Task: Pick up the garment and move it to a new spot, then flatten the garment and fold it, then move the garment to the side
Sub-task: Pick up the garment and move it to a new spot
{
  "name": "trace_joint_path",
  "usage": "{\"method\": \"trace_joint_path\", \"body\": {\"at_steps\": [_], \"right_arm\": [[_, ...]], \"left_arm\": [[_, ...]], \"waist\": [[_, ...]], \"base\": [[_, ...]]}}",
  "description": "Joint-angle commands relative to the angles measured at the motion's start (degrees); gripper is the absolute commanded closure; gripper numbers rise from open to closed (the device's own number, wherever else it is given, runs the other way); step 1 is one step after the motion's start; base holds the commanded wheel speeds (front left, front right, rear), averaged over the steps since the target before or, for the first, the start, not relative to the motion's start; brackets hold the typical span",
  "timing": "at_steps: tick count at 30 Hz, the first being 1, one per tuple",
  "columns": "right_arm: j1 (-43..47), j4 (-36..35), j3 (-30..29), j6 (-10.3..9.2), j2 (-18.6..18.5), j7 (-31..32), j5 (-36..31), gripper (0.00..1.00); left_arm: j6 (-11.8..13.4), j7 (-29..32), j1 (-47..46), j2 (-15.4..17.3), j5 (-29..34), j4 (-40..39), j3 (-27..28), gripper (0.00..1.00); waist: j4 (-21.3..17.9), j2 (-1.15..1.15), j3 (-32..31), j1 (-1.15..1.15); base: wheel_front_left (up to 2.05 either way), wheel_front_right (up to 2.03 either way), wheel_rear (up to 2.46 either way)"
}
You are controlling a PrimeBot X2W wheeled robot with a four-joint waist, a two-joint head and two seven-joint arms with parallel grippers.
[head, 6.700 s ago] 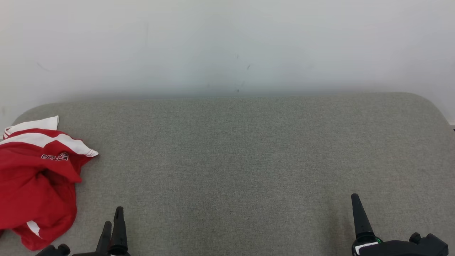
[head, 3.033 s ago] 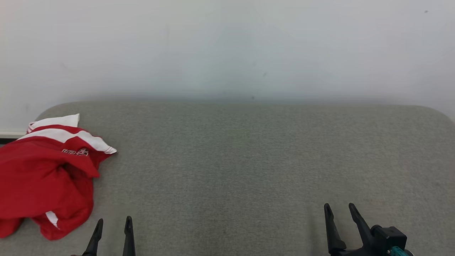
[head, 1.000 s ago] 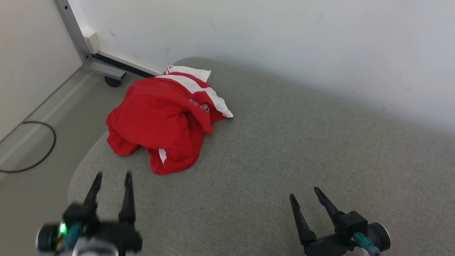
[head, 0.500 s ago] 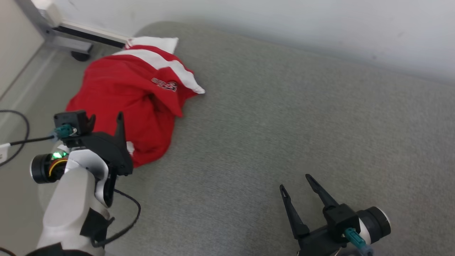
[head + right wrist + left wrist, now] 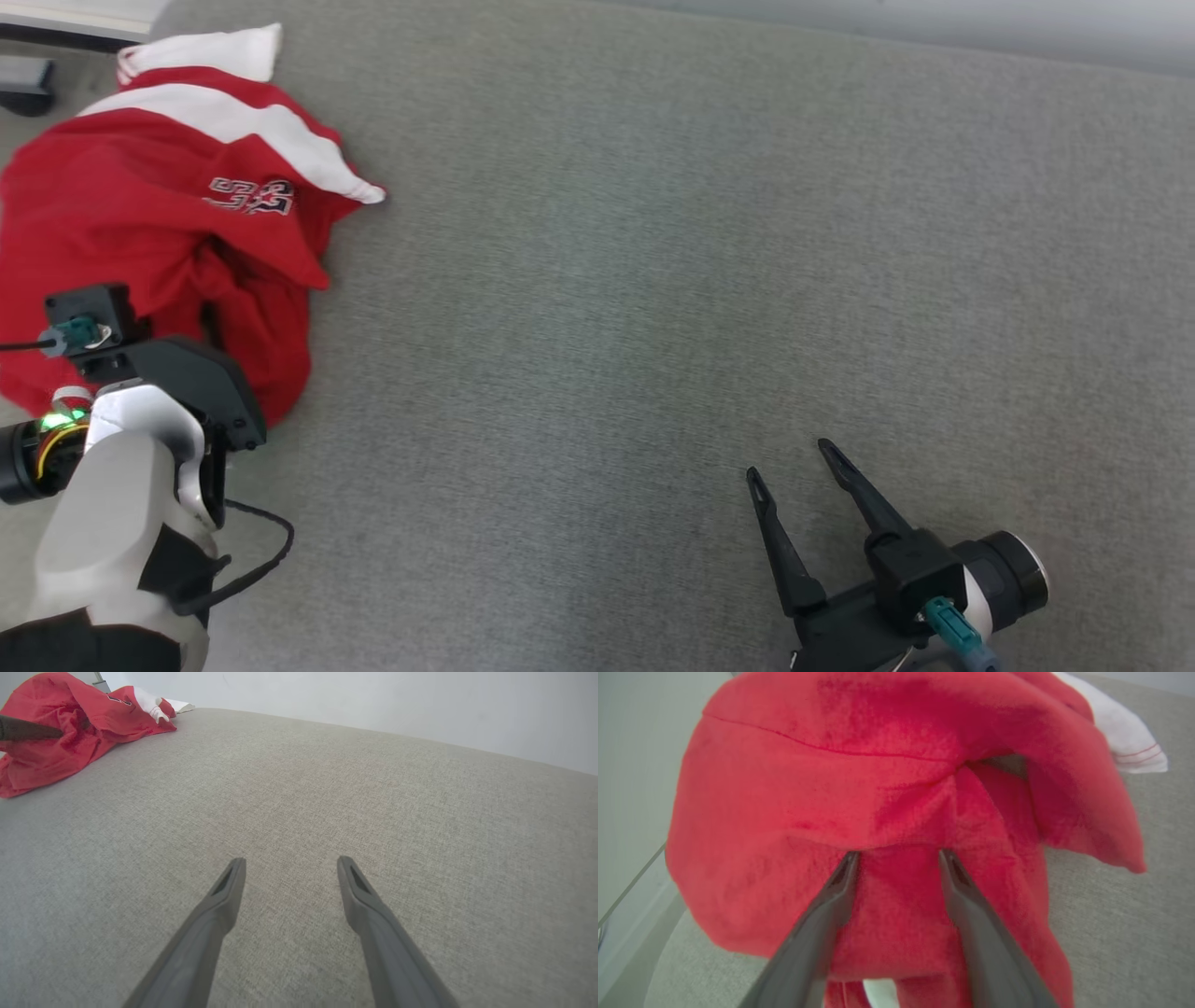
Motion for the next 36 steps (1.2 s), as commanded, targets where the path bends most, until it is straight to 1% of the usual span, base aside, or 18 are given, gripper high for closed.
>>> {"method": "trace_joint_path", "body": {"at_steps": [1,6,8,11,12,15,20,21,26,28,30,31,32,34,35,36], "right_arm": [[0.36,-0.05,0.18,-0.12,0.01,-0.06,0.18,0.0],[0.0,1.16,0.63,-0.12,0.05,-0.9,1.51,0.0],[-0.43,2.14,1.05,-0.12,0.02,-1.57,2.59,0.0],[-0.58,3.86,1.7,-0.12,0.03,-2.69,4.73,0.0],[-0.48,5.32,2.09,-0.12,0.02,-3.61,6.18,0.0],[-0.51,7.62,2.44,-0.12,0.04,-5.3,8.74,0.0],[-0.3,10.39,1.86,-0.12,0.03,-7.48,12.35,0.0],[-0.13,10.6,1.62,-0.12,0.03,-7.77,12.79,0.0],[1.31,12.47,0.53,-0.12,0.03,-8.95,14.51,0.0],[1.55,13.0,0.23,-0.12,0.03,-9.17,14.86,0.0],[1.91,13.47,-0.16,-0.12,0.03,-9.48,15.0,0.0],[2.13,13.55,-0.66,-0.12,0.02,-9.53,14.91,0.0],[2.18,13.66,-0.92,-0.12,0.02,-9.58,14.85,0.0],[2.22,13.76,-1.97,-0.12,0.03,-9.81,14.79,0.0],[2.26,13.74,-2.67,-0.12,0.03,-9.88,14.78,0.0],[2.38,13.6,-3.54,-0.12,0.02,-9.96,14.77,0.0]], "left_arm": [[0.1,-0.74,-0.61,0.19,0.17,0.37,-0.07,1.0],[-1.63,-3.36,-1.09,2.01,0.56,1.58,-1.04,1.0],[-3.08,-4.19,-1.19,3.29,0.23,1.94,-1.11,1.0],[-4.11,-4.75,-1.78,4.7,1.14,1.66,-2.19,1.0],[-4.8,-5.07,-2.26,6.45,1.79,0.81,-3.06,1.0],[-5.8,-6.37,-3.52,8.1,2.2,-1.48,-3.93,1.0],[-6.99,-4.46,-6.49,10.47,2.67,-6.3,-6.54,1.0],[-6.96,-3.47,-6.99,10.81,2.82,-7.38,-7.27,1.0],[-7.5,1.36,-7.34,10.29,0.94,-12.78,-10.13,1.0],[-7.41,2.07,-6.37,10.46,0.12,-15.47,-10.71,1.0],[-7.41,0.98,-4.77,10.29,-1.03,-18.93,-11.71,1.0],[-7.41,-0.41,-3.67,9.82,-1.88,-21.12,-11.85,0.58],[-7.42,-1.43,-2.03,9.35,-3.18,-22.91,-11.91,0.0],[-7.42,-4.43,2.0,8.78,-4.66,-27.59,-13.11,0.0],[-7.34,-6.58,4.17,8.77,-5.24,-29.77,-12.92,0.0],[-7.24,-8.84,6.76,8.05,-5.99,-32.08,-12.66,0.0]], "waist": [[-1.5,-0.01,1.25,-0.02],[-1.22,-0.01,-1.05,-0.02],[-1.44,-0.01,-2.82,-0.02],[-1.61,-0.01,-6.3,-0.02],[-1.67,-0.01,-8.99,-0.02],[-1.94,-0.01,-13.15,-0.02],[-3.11,-0.01,-18.67,-0.02],[-3.31,-0.01,-19.28,-0.02],[-3.95,-0.01,-21.32,-0.02],[-4.05,-0.01,-21.41,-0.02],[-3.97,-0.01,-21.42,-0.02],[-3.7,-0.01,-21.35,-0.02],[-3.52,-0.01,-21.3,-0.02],[-2.91,-0.01,-21.27,-0.02],[-2.68,-0.01,-21.34,-0.02],[-2.49,-0.01,-21.39,-0.02]], "base": [[0.0,0.0,0.0],[0.0,0.0,0.0],[0.0,0.0,0.0],[0.0,0.0,0.0],[0.0,0.0,0.0],[0.0,0.0,0.0],[0.0,0.0,0.0],[0.0,0.0,0.0],[0.0,0.0,0.0],[0.0,0.0,0.0],[0.0,0.0,0.0],[0.0,0.0,0.0],[0.0,0.0,0.0],[0.0,0.0,0.0],[0.0,0.0,0.0],[0.0,0.0,0.0]]}}
